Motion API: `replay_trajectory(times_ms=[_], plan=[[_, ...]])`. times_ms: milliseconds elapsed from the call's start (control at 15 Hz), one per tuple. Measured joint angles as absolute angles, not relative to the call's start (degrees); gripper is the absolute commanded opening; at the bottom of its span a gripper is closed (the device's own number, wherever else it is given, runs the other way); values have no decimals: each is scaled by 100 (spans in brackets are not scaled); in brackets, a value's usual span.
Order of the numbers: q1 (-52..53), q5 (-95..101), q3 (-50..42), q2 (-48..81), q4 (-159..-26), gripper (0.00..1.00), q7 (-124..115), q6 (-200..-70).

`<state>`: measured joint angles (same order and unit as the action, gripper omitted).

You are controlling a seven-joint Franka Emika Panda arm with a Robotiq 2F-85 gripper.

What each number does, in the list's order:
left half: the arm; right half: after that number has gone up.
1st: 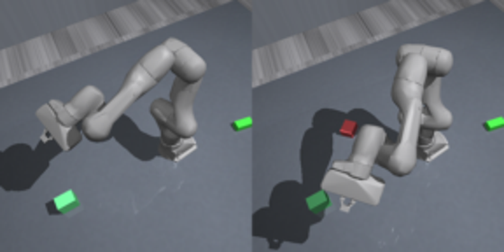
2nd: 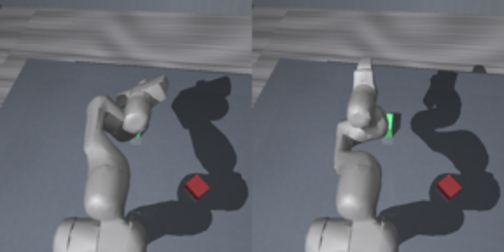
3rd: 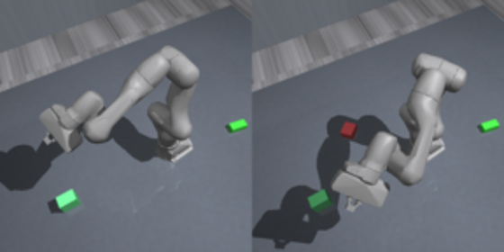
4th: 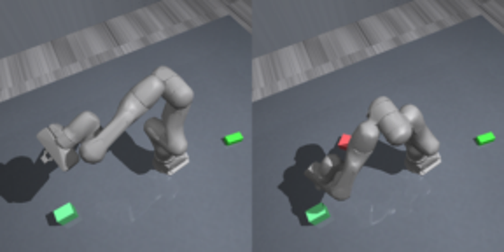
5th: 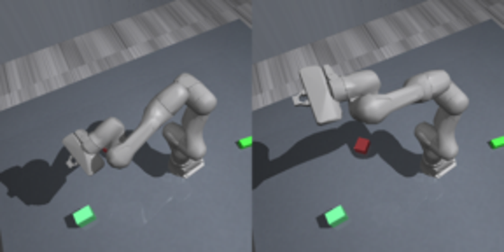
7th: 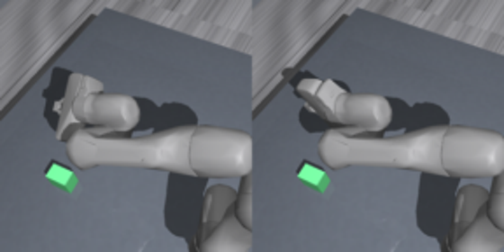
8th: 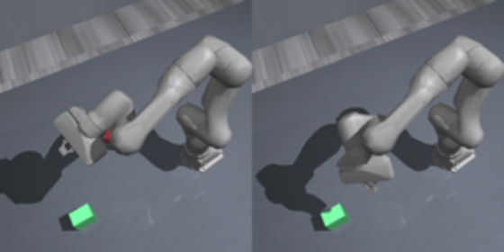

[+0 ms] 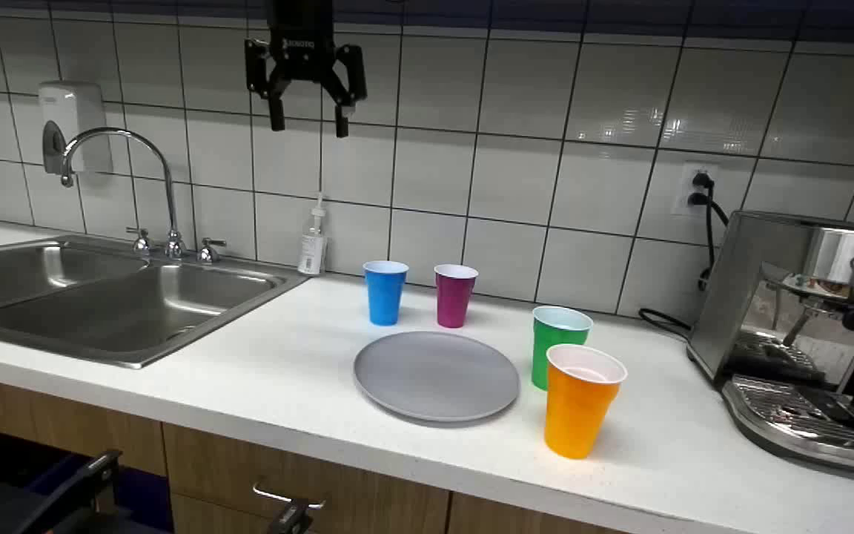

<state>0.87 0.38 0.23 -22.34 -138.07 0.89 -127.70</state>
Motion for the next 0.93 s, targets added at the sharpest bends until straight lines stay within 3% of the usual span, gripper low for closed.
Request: replay_trajectory(times_ms=[467,933], plan=[[87,15,23,-2231,-13810,100,73,-12876],[84,-36,-38,-2181,-14174,100,57,-13890]])
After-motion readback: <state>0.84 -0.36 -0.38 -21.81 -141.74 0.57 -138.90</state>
